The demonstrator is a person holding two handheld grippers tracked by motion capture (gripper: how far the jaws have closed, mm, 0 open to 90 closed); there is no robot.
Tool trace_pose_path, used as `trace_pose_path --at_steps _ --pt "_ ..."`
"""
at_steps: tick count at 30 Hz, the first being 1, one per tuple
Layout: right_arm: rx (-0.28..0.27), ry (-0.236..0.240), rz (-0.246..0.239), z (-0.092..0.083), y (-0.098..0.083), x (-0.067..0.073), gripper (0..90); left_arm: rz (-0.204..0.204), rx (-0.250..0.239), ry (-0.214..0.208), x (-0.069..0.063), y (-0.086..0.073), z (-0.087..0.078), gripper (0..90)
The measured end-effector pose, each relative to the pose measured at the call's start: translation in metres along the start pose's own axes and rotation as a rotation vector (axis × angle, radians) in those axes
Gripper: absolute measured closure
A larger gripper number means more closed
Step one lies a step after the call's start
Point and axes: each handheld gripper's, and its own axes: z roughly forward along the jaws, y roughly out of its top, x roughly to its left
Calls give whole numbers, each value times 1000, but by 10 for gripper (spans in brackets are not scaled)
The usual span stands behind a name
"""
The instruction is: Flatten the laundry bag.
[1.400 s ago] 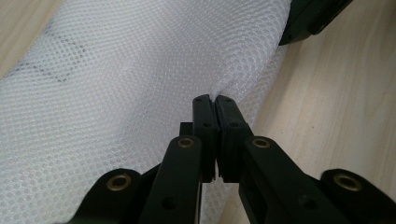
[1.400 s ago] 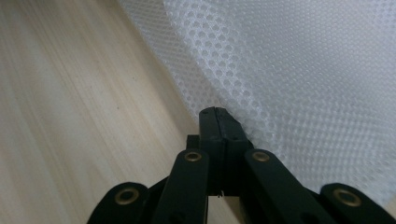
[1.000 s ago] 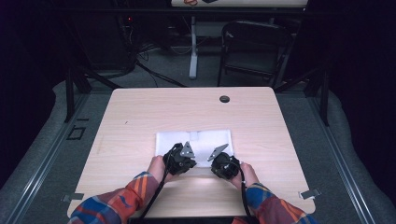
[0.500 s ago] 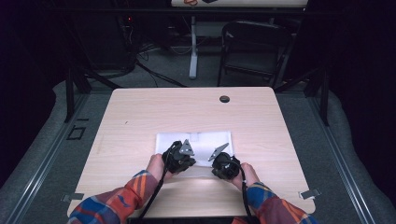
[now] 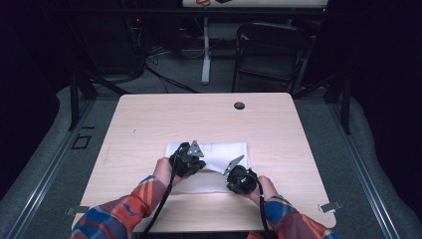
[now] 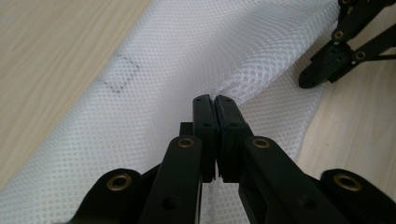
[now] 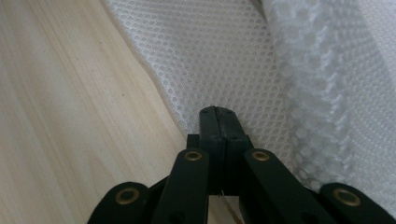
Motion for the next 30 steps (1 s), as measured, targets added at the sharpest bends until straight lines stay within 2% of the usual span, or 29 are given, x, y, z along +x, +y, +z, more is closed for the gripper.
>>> trace_pose_path --at_steps 4,10,12,17,18,22,30 --pt "15 9 -10 -2 -1 1 900 1 -10 13 3 7 -2 884" --pt "15 20 2 -3 -4 3 900 3 -12 39 7 15 -3 884" --pt "29 22 -10 -4 -5 4 900 5 -10 52 11 18 -4 885" --pt "22 42 6 -5 -8 6 900 9 -8 87 24 28 -11 885" --pt "31 39 -4 -6 -8 6 900 11 -6 94 25 30 -12 885" --pt "28 48 -2 -6 -9 8 900 13 1 103 34 39 -16 884" --pt "28 62 -6 -7 -10 6 900 21 -4 150 47 54 -22 885"
